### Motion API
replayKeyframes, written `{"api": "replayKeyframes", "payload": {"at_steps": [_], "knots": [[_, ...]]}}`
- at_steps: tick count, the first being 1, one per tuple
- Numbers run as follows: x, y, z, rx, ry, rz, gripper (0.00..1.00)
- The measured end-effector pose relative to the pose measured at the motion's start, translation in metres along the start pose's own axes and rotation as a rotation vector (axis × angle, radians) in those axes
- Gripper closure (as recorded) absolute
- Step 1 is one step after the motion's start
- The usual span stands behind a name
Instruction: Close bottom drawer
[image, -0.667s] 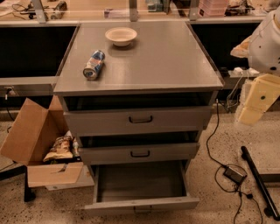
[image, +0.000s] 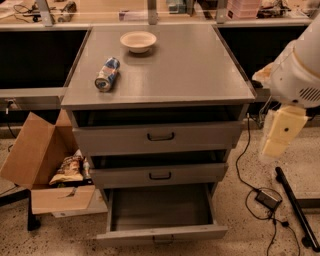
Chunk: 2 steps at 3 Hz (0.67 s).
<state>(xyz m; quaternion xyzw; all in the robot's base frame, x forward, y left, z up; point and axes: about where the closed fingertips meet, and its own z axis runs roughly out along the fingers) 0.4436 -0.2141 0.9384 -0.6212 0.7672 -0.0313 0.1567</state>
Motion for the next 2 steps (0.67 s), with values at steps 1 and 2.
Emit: {"api": "replayKeyframes", "payload": {"at_steps": [1,2], "knots": [[0.010,0.020,0.065,-0.060,0.020,-0.041,0.00],[0.022,0.049,0.140,-0.145,0.044,-0.068,0.00]]}}
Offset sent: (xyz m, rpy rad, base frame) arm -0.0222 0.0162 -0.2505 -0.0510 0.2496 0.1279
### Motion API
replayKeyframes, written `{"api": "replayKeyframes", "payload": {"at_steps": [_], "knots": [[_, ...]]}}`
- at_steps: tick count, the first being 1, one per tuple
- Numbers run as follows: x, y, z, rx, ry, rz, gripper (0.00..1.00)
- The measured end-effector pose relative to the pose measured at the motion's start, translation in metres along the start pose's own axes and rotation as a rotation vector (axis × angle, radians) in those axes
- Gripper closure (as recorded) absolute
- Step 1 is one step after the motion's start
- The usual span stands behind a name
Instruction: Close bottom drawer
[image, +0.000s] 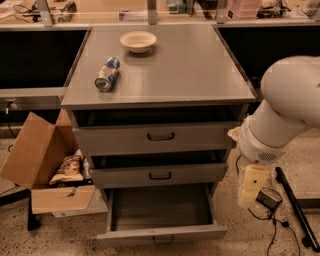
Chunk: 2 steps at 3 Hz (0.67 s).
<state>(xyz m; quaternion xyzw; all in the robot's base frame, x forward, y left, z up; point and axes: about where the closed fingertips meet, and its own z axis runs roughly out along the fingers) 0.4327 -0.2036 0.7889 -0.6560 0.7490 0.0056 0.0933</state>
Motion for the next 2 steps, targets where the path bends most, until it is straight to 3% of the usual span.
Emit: {"api": "replayKeyframes", "payload": {"at_steps": [1,2], "knots": [[0.007,0.023,0.074,-0.095,-0.005,0.000,0.00],[0.014,0.052,0.153,-0.231,-0.046,0.037,0.00]]}}
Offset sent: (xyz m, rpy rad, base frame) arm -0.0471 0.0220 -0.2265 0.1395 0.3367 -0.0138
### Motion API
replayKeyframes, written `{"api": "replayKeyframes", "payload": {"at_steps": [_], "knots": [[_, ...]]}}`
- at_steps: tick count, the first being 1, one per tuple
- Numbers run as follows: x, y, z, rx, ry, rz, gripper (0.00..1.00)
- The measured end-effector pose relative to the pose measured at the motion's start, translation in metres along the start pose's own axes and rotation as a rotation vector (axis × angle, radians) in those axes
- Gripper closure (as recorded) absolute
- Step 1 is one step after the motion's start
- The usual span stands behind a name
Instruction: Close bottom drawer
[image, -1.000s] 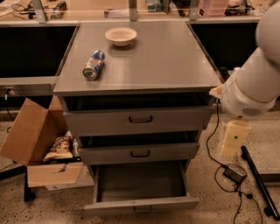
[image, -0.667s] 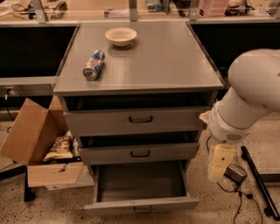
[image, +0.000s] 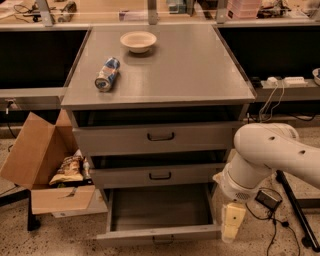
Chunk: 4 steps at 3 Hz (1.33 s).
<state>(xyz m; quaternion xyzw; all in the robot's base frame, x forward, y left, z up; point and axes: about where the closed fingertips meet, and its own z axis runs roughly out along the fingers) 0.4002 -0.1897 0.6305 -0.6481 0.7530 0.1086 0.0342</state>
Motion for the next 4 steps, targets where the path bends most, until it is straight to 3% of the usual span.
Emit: {"api": "replayKeyframes", "payload": {"at_steps": [1,2,4], "knots": [[0.000,0.000,0.000,0.000,0.000,0.000,0.00],[0.004,-0.005,0.020,-0.015,-0.005,-0.020,0.00],[0.031,-0.026,0.124,-0.054,-0.036,-0.138,0.00]]}}
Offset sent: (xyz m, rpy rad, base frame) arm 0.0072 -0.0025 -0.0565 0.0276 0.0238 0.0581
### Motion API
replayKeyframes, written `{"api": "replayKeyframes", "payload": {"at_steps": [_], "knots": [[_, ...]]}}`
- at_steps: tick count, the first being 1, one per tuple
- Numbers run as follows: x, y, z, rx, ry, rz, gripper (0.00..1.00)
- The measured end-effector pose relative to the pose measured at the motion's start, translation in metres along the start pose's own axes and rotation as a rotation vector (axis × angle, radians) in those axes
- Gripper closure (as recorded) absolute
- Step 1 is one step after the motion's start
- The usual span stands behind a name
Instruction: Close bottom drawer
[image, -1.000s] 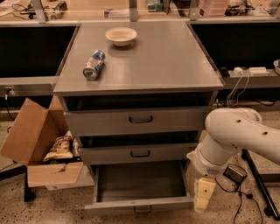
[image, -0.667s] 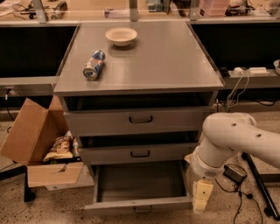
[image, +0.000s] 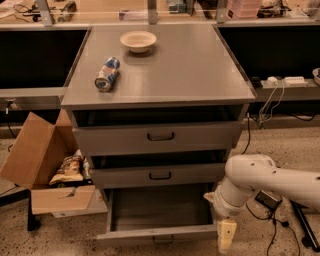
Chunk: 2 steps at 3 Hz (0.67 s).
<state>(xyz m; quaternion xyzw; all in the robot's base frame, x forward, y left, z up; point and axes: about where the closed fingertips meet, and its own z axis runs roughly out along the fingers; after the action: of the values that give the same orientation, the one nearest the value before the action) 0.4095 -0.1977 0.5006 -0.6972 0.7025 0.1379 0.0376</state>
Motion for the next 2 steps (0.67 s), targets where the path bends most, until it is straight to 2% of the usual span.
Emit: {"api": "replayKeyframes", "payload": {"at_steps": [1,2], "knots": [[0.028,-0.013,0.071,-0.031,-0.056,-0.037,0.00],[0.043,-0.020,0.118,-0.066,-0.106,-0.037,0.00]]}}
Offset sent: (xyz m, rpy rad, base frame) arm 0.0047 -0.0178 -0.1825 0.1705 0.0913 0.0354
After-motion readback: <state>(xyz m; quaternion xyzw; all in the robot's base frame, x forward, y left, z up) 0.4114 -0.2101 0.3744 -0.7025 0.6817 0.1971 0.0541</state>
